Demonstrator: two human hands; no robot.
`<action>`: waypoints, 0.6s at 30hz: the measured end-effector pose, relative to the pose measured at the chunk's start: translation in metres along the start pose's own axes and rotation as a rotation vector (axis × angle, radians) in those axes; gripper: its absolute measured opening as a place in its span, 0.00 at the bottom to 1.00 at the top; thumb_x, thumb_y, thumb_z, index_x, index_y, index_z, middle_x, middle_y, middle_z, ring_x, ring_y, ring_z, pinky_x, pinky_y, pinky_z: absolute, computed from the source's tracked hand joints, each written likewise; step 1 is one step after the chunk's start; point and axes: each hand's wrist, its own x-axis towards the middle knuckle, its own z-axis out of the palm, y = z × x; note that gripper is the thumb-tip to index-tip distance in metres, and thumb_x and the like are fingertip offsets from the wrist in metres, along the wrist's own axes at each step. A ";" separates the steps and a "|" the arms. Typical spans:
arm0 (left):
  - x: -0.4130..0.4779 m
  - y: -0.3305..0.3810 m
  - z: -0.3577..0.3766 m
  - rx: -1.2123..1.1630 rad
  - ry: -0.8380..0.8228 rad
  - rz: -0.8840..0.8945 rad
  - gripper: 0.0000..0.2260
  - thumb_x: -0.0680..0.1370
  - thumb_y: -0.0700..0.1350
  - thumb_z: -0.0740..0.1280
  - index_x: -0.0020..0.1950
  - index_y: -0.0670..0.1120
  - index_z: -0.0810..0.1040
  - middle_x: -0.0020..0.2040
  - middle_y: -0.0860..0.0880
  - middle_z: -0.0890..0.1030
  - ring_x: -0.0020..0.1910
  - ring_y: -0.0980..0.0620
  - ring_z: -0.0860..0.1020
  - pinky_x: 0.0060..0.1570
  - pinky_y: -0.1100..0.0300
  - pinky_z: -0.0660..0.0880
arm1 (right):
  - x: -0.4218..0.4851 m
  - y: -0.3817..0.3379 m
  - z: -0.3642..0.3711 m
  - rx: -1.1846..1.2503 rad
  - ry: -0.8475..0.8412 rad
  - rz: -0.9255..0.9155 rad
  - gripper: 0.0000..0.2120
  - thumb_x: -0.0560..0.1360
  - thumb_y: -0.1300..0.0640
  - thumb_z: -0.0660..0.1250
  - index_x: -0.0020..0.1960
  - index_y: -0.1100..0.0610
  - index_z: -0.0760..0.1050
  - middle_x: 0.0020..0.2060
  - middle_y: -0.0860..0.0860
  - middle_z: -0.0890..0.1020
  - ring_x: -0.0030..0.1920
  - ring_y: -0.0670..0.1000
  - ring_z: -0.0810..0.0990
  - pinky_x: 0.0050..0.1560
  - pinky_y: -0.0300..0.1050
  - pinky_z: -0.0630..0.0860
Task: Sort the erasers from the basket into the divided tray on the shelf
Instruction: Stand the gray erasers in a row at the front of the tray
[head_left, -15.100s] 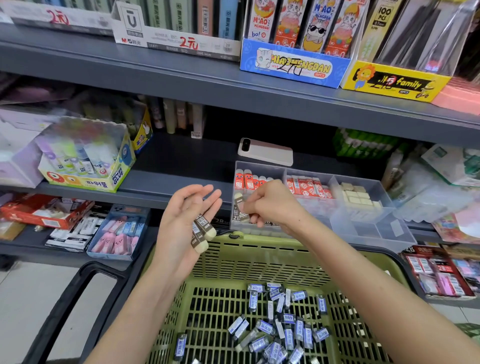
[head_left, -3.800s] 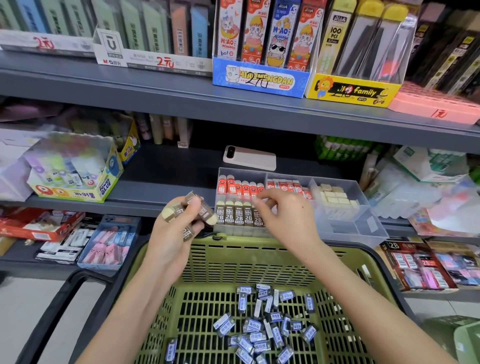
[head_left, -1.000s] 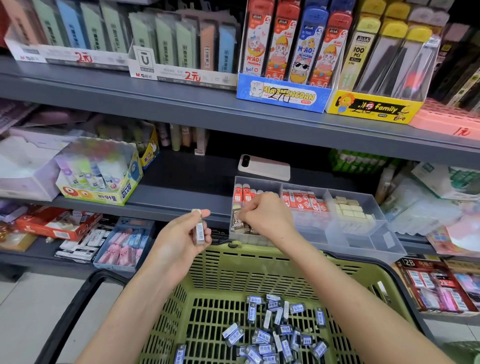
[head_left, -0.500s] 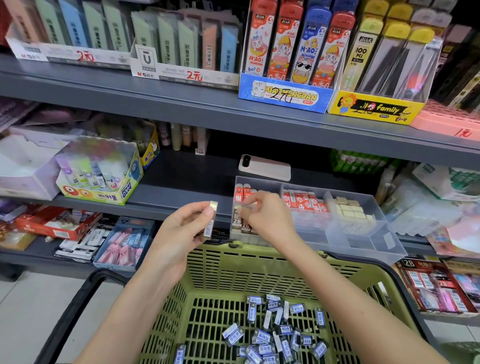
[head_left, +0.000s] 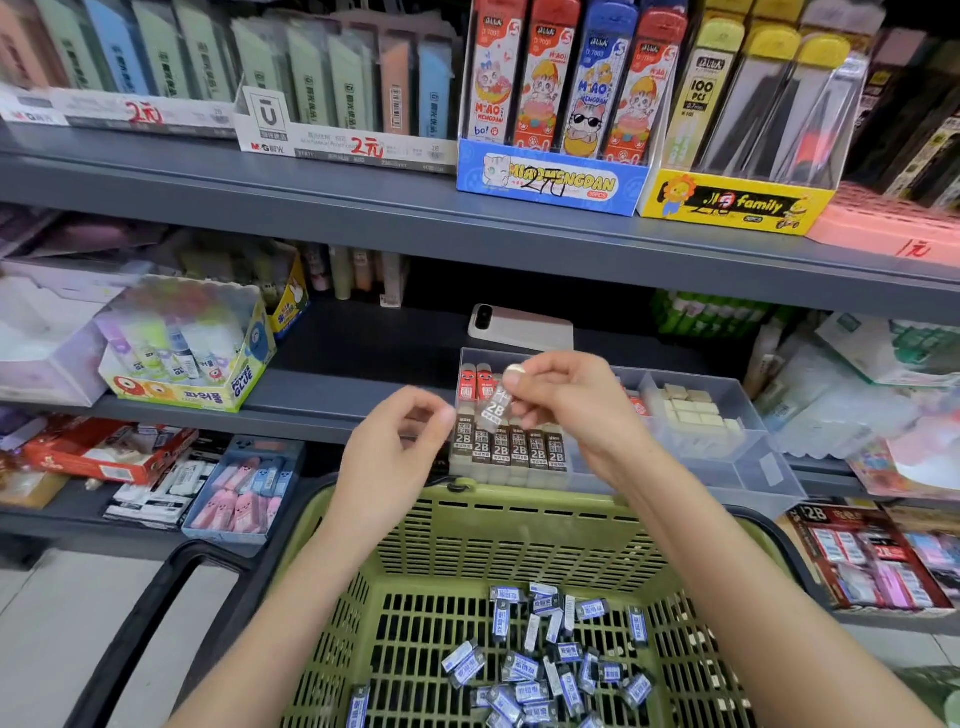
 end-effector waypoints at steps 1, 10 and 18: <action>-0.003 -0.004 0.001 0.132 0.027 0.075 0.03 0.77 0.47 0.66 0.45 0.55 0.76 0.43 0.58 0.79 0.44 0.63 0.77 0.41 0.73 0.71 | 0.005 0.002 -0.003 -0.062 0.024 0.040 0.05 0.72 0.66 0.71 0.43 0.67 0.76 0.28 0.55 0.79 0.26 0.47 0.77 0.28 0.35 0.76; -0.012 -0.025 0.011 0.395 -0.015 0.239 0.10 0.76 0.45 0.69 0.57 0.47 0.81 0.50 0.52 0.79 0.52 0.51 0.75 0.53 0.59 0.69 | 0.023 0.030 0.017 -0.495 0.011 0.081 0.07 0.73 0.59 0.71 0.41 0.63 0.79 0.26 0.54 0.81 0.23 0.47 0.79 0.34 0.41 0.76; -0.019 -0.022 0.006 0.434 0.008 0.273 0.09 0.77 0.43 0.69 0.56 0.45 0.81 0.50 0.48 0.79 0.52 0.48 0.75 0.53 0.56 0.70 | -0.003 0.023 0.015 -0.642 0.108 -0.139 0.04 0.75 0.57 0.67 0.46 0.56 0.79 0.30 0.48 0.77 0.27 0.44 0.74 0.33 0.39 0.73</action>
